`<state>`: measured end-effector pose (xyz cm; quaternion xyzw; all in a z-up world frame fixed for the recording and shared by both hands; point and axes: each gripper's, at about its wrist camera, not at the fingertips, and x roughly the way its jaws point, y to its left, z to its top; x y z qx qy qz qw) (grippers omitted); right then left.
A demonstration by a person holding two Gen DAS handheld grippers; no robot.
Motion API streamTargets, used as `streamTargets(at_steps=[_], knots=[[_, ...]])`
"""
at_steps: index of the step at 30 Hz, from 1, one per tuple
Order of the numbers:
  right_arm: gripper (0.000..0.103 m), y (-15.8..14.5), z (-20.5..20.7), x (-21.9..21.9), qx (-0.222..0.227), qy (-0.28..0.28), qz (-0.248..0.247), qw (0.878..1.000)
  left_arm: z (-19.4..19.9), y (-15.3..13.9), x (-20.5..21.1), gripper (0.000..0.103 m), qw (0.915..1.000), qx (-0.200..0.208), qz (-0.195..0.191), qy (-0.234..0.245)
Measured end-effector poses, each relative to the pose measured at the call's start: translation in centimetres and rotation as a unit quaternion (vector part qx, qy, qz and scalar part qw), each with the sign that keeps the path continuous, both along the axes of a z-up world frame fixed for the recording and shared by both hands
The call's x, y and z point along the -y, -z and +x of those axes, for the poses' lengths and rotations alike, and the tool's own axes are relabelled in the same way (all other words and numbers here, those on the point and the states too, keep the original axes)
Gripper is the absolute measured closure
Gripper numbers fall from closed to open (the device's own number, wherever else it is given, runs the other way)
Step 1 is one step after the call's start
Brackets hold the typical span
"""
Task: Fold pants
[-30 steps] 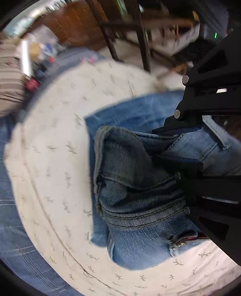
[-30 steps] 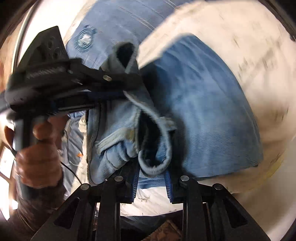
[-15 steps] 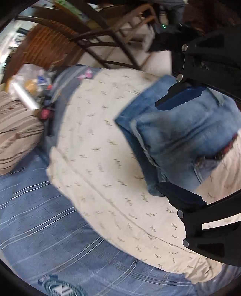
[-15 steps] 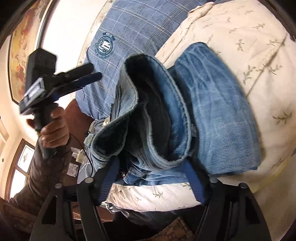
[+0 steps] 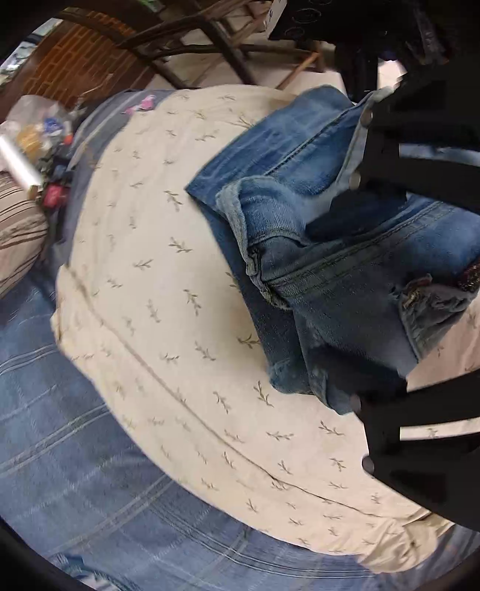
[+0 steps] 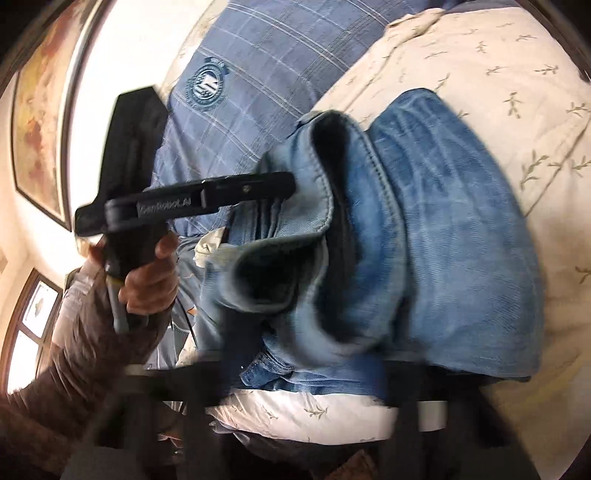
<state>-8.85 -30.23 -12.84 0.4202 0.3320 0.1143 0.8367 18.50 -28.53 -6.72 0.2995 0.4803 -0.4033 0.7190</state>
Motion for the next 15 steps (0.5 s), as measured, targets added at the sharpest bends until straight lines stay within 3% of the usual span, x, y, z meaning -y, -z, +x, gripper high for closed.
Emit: streamTargets(at_steps=[7,9,12,14,15], knots=[[0.085,-3.5,-3.5,3.1,0.072,0.037,0.031,0.996,-4.0,-5.1,0.9,0.053,0.9972,0.010,-0.074,0.000],[0.084,-2.4,-4.3,5.3,0.054,0.068,0.030,0.996,-4.5,-4.2,2.5,0.052,0.9976,0.015,-0.068,-0.005],[0.081,2.5,-3.8,7.3,-0.040,0.088,0.065,0.993,-4.3,0.9,4.9,0.051,0.9989,0.023,-0.001,-0.041],[0.080,4.0,-4.1,7.4,-0.042,0.092,0.092,0.991,-4.7,1.9,5.1,0.048,0.9970,0.058,0.011,-0.050],[0.078,3.8,-4.3,7.4,-0.036,0.091,0.099,0.990,-4.9,1.6,4.9,0.048,0.9970,0.057,0.006,-0.052]])
